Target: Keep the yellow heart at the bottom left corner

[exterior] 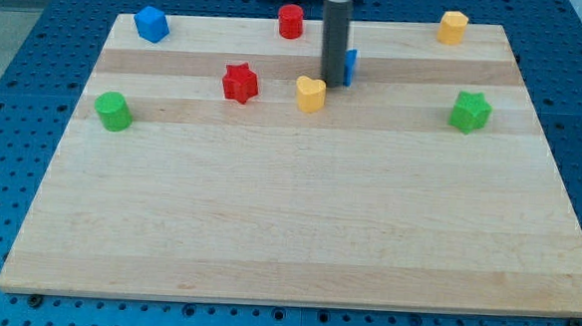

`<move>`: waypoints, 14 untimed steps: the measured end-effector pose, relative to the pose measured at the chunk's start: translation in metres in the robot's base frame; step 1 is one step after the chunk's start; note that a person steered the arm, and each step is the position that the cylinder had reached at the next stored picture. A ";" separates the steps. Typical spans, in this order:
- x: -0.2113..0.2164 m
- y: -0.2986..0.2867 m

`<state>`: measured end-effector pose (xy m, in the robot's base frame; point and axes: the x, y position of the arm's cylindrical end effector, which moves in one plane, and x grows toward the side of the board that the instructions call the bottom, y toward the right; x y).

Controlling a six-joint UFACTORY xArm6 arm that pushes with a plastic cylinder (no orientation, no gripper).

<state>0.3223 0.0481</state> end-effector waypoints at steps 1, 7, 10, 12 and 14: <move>0.017 0.009; 0.161 -0.069; 0.231 -0.090; 0.232 -0.149; 0.200 -0.174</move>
<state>0.5219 -0.1257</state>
